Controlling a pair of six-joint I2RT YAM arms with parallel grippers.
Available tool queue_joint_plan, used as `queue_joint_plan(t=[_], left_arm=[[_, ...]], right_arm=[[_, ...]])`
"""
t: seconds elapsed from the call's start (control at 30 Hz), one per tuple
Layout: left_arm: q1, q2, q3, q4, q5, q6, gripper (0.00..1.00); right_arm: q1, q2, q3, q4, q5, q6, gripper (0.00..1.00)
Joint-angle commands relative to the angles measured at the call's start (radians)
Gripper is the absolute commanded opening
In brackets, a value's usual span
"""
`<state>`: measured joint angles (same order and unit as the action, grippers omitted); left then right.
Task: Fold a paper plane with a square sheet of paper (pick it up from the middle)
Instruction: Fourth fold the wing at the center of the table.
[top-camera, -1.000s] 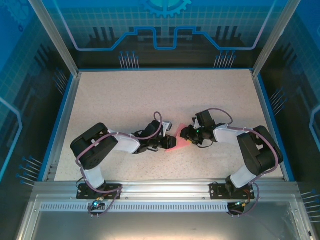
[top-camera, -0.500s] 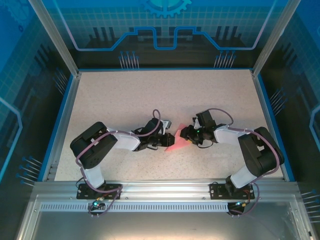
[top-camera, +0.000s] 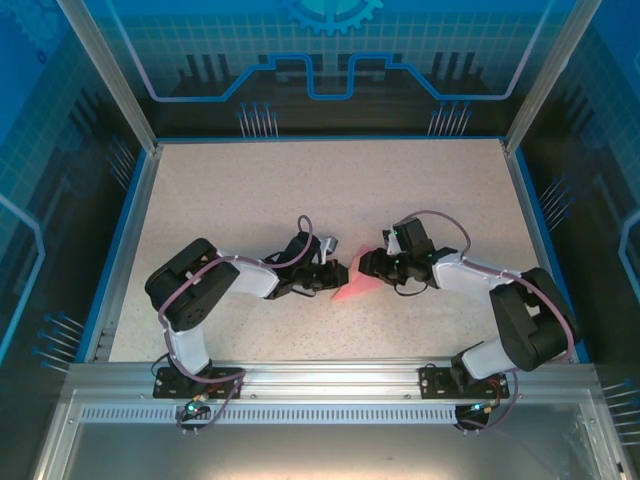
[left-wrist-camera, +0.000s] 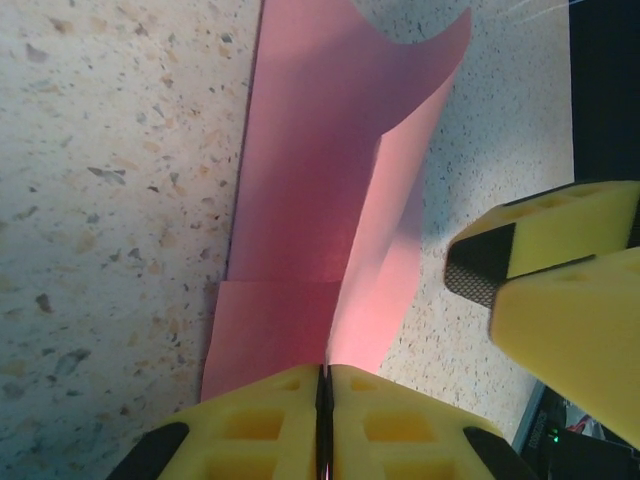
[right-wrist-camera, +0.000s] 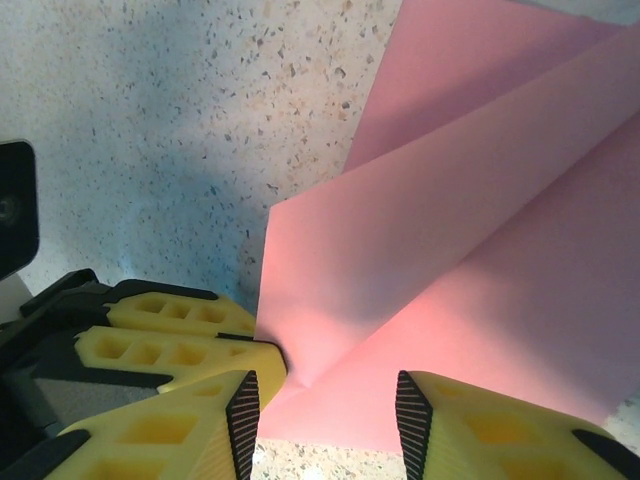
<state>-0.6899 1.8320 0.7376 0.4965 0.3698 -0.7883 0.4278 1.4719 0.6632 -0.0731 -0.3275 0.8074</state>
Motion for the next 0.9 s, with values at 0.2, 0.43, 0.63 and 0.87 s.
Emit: queue_joint_plan(t=[0.2, 0.43, 0.63, 0.87], left_arm=[[0.005, 0.02, -0.015, 0.009, 0.038, -0.015, 0.15], [0.005, 0.035, -0.009, 0.008, 0.049, -0.018, 0.15], [0.006, 0.038, -0.005, 0.009, 0.055, -0.021, 0.16], [0.018, -0.027, -0.01, -0.025, 0.046, -0.015, 0.3]], right_arm=[[0.016, 0.111, 0.037, 0.009, -0.01, 0.051, 0.43], [0.019, 0.132, 0.053, -0.001, 0.005, 0.055, 0.45], [0.019, 0.148, 0.049, -0.03, 0.042, 0.073, 0.47], [0.02, 0.193, 0.068, -0.14, 0.129, 0.101, 0.46]])
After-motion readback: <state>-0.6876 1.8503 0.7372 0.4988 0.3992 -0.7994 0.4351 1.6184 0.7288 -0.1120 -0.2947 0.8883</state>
